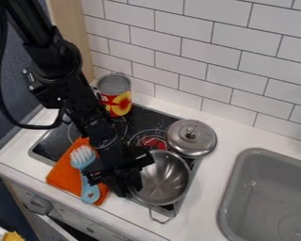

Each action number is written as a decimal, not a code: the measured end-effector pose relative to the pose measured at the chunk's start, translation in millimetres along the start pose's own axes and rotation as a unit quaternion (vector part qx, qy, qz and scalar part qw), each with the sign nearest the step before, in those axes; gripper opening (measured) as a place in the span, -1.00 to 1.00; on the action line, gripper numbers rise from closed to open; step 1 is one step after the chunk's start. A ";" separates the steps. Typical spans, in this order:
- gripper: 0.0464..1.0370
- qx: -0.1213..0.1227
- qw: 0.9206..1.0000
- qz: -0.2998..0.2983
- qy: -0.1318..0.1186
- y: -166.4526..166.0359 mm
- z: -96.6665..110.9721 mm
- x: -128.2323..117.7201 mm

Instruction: Move the silver pot to the bottom right of the stove

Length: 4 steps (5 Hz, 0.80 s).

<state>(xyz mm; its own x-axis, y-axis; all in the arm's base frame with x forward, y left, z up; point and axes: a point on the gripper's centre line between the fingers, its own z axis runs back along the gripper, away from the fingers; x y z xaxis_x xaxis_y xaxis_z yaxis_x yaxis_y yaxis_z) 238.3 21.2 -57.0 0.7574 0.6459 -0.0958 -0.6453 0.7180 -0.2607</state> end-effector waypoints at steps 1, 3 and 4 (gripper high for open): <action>0.66 -0.006 1.000 0.008 -0.016 -9.0 14.4 10.4; 0.94 -0.021 0.999 -0.005 -0.044 -20.0 55.4 11.0; 0.93 -0.013 0.997 0.010 -0.078 -16.6 84.0 10.5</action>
